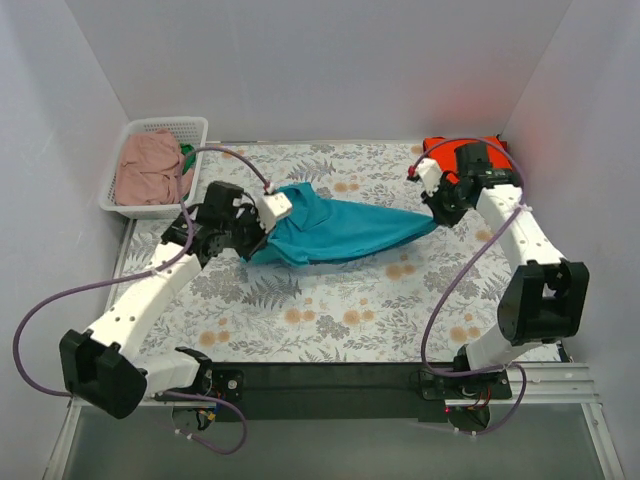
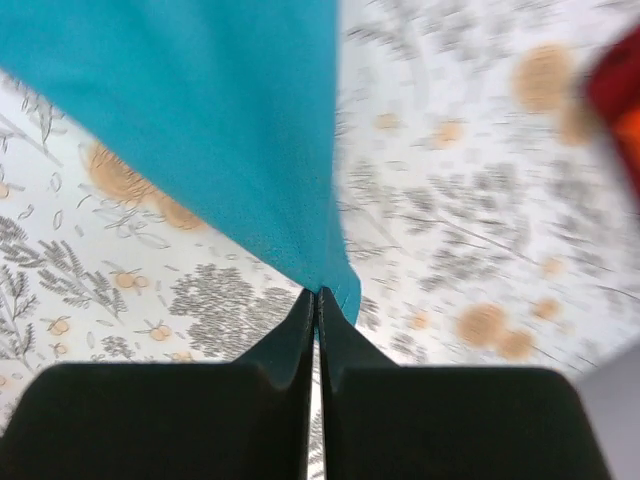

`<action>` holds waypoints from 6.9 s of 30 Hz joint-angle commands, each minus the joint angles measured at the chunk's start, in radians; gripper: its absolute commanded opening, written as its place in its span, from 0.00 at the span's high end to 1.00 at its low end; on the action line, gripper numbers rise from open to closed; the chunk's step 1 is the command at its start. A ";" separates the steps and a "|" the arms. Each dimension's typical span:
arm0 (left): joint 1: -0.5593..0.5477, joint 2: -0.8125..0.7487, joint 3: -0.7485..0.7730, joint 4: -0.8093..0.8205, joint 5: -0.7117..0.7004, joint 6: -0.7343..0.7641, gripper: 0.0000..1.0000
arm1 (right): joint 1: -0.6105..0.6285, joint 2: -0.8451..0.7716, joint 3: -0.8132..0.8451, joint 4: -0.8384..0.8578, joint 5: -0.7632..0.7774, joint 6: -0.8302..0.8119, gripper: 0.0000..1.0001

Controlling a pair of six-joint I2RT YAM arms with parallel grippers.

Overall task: Fold and stack the t-shirts
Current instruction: Flatten the tshirt out, then fold the tshirt

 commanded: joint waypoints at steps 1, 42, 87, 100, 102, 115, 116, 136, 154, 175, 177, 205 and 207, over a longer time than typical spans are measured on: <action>0.012 -0.086 0.213 -0.099 0.069 -0.140 1.00 | -0.034 -0.121 0.119 -0.049 -0.016 0.039 0.99; 0.380 0.566 1.268 0.681 -0.109 -0.608 1.00 | -0.059 0.210 0.978 0.712 0.102 0.352 0.99; 0.383 -0.260 -0.312 -0.331 0.248 0.545 1.00 | -0.034 -0.342 -0.602 0.279 -0.114 -0.300 0.99; 0.394 -0.147 -0.014 -0.507 0.443 0.414 0.33 | -0.017 -0.465 -0.421 0.010 -0.198 -0.305 0.22; 0.432 -0.045 0.046 -0.413 0.471 0.349 0.33 | -0.017 -0.384 -0.343 0.015 -0.221 -0.247 0.24; 0.435 0.274 0.027 0.080 0.170 -0.099 0.51 | 0.033 0.009 -0.235 0.128 -0.139 0.010 0.66; 0.435 0.283 0.016 0.082 0.170 -0.096 0.51 | 0.038 0.016 -0.264 0.133 -0.131 0.011 0.67; 0.434 0.236 -0.159 -0.004 0.041 0.022 0.59 | 0.205 -0.147 -0.555 0.050 -0.006 -0.059 0.69; 0.434 0.783 0.758 0.152 0.144 -0.432 0.45 | -0.005 0.406 0.503 0.186 -0.192 0.388 0.46; 0.402 1.254 1.157 0.281 -0.089 -0.502 0.44 | -0.026 0.783 0.720 0.520 -0.025 0.495 0.44; 0.399 1.274 1.157 0.289 -0.092 -0.501 0.44 | -0.025 0.796 0.719 0.529 -0.031 0.496 0.42; 0.339 1.392 1.240 0.319 -0.088 -0.443 0.48 | -0.026 0.850 0.696 0.569 -0.142 0.496 0.90; 0.334 1.391 1.241 0.321 -0.094 -0.438 0.59 | -0.026 0.842 0.693 0.569 -0.146 0.490 0.99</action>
